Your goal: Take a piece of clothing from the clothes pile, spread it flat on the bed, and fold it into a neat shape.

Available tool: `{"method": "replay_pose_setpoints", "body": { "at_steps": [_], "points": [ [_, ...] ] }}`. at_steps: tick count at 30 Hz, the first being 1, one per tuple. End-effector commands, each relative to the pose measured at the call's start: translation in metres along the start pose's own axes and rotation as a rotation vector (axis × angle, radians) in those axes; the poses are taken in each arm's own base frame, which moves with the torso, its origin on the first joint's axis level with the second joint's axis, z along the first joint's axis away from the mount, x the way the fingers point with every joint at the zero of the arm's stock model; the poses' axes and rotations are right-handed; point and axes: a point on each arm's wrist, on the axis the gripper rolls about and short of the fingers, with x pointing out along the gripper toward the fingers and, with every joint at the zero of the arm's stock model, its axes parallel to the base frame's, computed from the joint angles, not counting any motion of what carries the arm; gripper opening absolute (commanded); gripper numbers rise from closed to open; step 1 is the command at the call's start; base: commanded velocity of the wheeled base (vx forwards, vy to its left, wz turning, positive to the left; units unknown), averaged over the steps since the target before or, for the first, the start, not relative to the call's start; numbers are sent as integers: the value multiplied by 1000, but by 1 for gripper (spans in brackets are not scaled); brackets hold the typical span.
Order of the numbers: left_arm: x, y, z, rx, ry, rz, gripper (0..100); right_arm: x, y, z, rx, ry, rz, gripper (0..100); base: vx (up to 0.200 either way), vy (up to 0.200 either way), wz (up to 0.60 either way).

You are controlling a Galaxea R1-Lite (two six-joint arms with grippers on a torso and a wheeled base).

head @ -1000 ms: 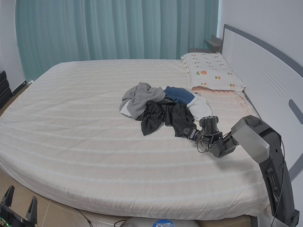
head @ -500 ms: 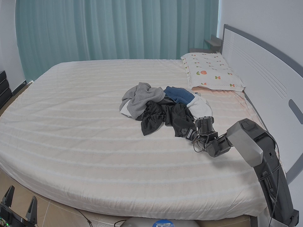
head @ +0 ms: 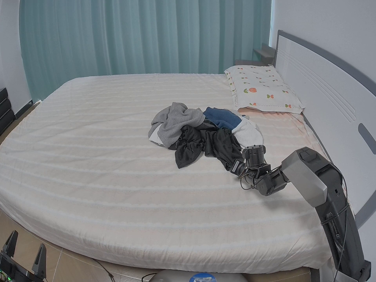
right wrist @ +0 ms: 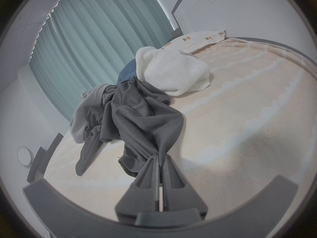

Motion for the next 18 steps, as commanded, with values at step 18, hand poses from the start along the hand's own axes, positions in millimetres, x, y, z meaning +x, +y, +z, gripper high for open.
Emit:
{"method": "replay_pose_setpoints", "body": {
  "at_steps": [18],
  "points": [
    [-3,-1,11,46,-79,-43,100,-237,-7,18,24,49,409,0,0,0,0]
  ]
}}
